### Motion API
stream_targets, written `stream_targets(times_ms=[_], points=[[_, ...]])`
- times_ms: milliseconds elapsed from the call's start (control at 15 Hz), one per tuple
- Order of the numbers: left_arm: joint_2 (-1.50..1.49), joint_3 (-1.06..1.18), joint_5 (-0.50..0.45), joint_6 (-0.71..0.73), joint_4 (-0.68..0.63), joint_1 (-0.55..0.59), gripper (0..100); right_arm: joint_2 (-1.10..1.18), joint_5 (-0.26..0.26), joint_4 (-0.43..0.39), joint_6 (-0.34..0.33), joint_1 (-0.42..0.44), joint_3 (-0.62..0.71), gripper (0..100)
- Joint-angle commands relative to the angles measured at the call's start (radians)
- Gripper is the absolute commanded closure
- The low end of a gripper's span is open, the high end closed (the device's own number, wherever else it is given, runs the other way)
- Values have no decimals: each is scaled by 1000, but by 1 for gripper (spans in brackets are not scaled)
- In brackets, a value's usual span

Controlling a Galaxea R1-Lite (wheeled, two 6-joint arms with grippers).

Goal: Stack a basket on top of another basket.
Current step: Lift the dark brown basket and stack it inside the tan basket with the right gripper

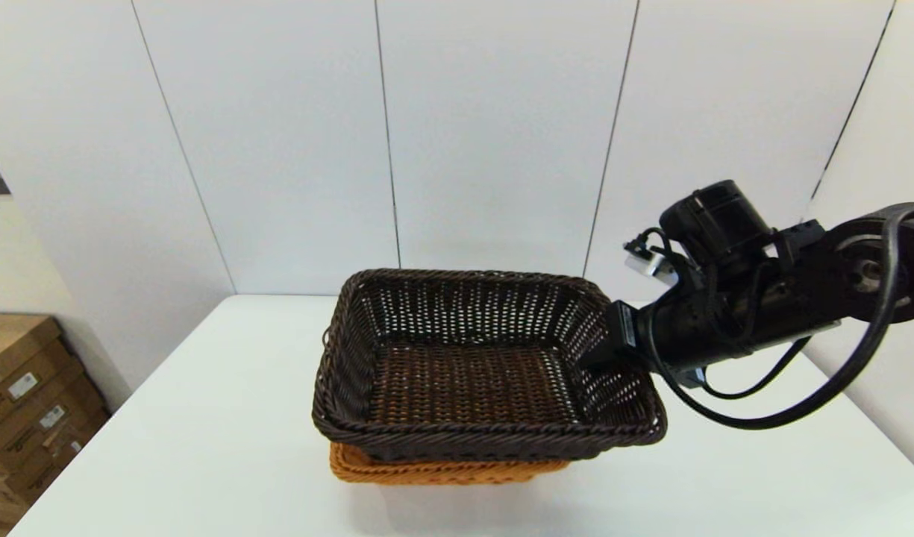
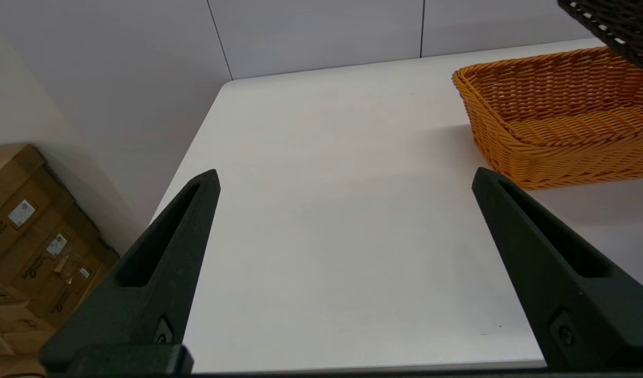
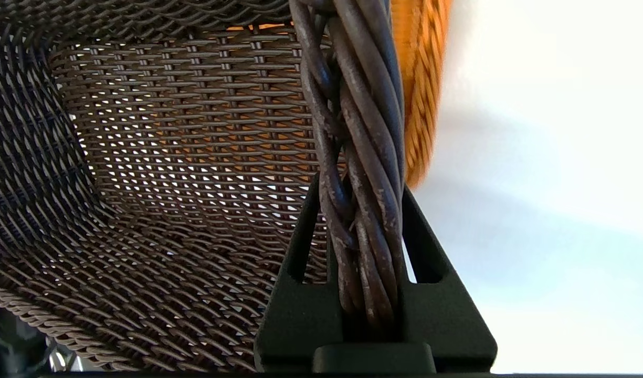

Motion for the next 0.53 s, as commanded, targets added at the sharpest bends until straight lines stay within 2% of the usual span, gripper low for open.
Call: stream_targets(times_ms=[67,533], points=[[1,0,0,0,1,1,0,83,3,3,3,22,-55,100],[1,0,0,-1,1,1,0,172,-4,57,2,70,-155,100]])
